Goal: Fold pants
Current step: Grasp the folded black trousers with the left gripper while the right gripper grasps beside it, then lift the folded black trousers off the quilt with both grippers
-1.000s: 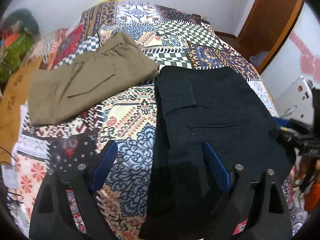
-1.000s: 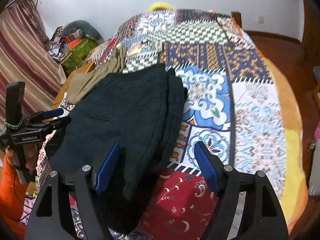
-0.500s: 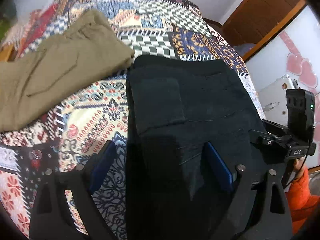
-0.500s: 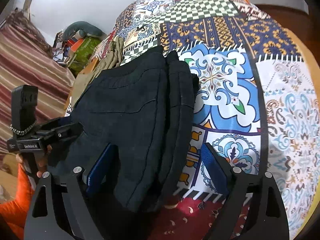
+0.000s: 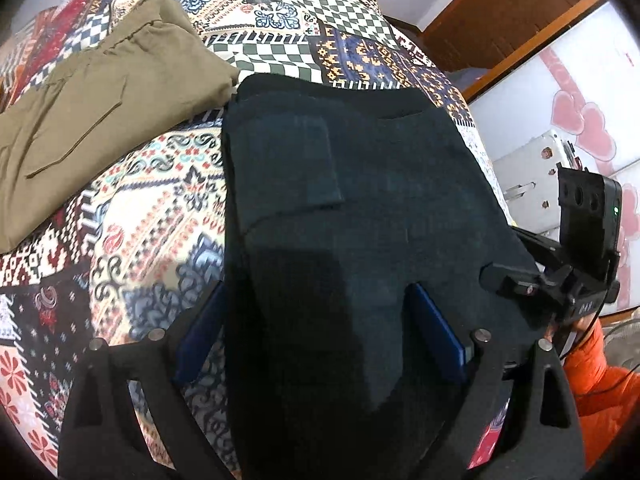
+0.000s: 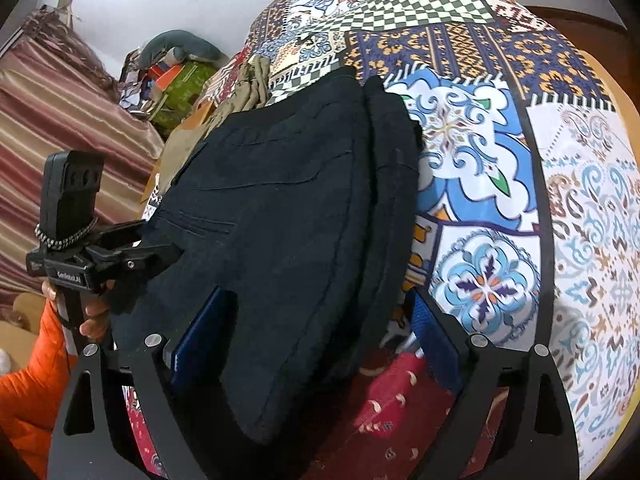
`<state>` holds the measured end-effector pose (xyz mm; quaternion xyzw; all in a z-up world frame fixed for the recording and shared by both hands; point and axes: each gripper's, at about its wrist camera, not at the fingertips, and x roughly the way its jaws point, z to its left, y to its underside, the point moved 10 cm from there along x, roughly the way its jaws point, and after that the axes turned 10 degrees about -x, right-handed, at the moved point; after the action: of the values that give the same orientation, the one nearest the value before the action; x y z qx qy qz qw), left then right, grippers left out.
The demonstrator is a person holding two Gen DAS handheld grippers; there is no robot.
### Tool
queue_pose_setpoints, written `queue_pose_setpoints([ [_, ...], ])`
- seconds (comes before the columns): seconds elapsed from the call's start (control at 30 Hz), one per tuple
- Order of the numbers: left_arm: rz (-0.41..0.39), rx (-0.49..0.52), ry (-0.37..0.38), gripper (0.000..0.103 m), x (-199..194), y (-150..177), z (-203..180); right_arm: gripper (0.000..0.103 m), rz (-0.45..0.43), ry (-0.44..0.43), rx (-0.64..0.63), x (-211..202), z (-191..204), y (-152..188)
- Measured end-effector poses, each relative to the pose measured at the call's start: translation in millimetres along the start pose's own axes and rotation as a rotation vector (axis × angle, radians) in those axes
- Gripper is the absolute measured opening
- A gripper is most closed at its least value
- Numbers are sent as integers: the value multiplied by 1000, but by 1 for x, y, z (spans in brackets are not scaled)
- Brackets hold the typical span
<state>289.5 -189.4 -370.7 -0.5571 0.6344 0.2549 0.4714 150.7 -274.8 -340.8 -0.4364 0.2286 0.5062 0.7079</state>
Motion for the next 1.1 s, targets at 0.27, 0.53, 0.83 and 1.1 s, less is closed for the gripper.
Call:
queue_pose_setpoints([
  [0.27, -29, 8, 14, 80, 3, -14, -8, 83, -24, -12, -21, 12, 0, -23],
  [0.53, -142, 117, -42, 55, -16, -20, -25, 50, -56, -6, -49, 2, 1, -33],
  [0.83, -223, 129, -38, 33, -44, -26, -37, 28, -104, 39, -108, -17, 9, -48],
  [1.1, -346, 152, -47, 30, -83, -34, -54, 26, -173, 81, -193, -42, 29, -68],
])
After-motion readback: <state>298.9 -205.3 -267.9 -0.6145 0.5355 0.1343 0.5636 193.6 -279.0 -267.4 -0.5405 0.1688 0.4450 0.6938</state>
